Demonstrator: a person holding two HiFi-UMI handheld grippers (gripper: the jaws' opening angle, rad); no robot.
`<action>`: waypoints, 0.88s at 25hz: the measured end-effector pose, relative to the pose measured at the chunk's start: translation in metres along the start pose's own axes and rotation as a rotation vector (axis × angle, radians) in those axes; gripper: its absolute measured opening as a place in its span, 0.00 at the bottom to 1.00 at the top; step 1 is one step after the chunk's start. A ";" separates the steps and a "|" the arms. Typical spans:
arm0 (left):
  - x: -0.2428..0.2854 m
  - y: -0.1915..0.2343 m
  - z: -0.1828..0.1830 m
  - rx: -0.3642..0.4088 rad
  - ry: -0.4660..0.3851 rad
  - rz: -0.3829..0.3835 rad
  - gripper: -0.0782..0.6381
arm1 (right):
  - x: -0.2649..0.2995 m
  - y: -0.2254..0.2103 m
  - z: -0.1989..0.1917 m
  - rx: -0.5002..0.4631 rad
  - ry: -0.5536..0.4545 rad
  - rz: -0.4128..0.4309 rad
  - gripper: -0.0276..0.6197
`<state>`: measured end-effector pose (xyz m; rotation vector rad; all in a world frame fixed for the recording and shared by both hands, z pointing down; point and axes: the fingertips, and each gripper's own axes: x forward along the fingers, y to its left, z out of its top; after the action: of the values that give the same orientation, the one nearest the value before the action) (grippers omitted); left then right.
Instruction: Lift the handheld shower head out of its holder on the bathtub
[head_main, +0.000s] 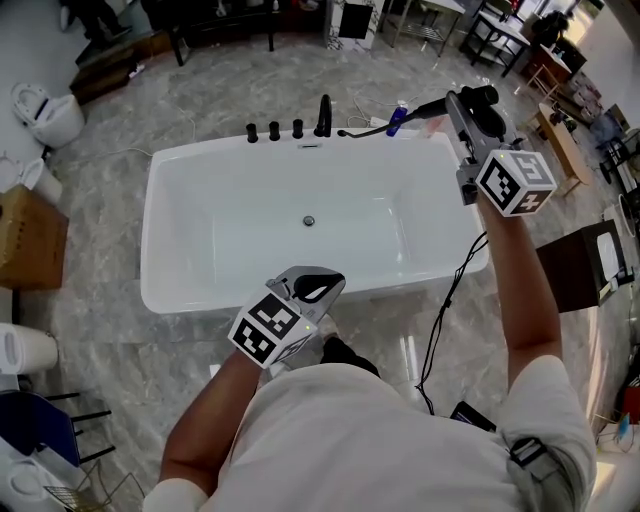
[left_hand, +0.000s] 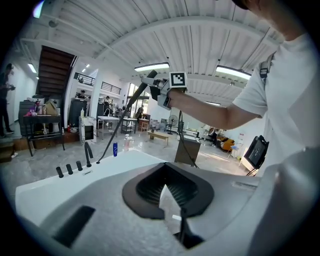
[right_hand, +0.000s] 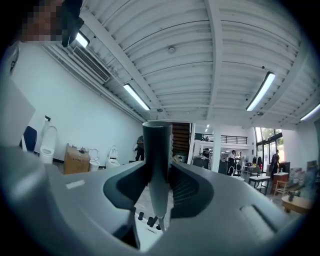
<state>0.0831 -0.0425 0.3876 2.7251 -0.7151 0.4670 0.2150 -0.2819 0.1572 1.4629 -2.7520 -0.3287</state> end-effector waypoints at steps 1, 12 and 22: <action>-0.002 -0.002 -0.002 0.000 -0.001 -0.002 0.12 | -0.006 0.005 0.003 -0.003 -0.004 0.002 0.27; -0.024 -0.033 -0.011 0.025 -0.016 -0.024 0.12 | -0.066 0.045 0.026 -0.011 -0.023 -0.011 0.27; -0.039 -0.049 -0.016 0.047 -0.022 -0.036 0.12 | -0.103 0.069 0.015 0.006 -0.005 -0.038 0.27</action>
<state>0.0726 0.0210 0.3785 2.7856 -0.6680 0.4513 0.2150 -0.1574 0.1647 1.5189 -2.7349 -0.3261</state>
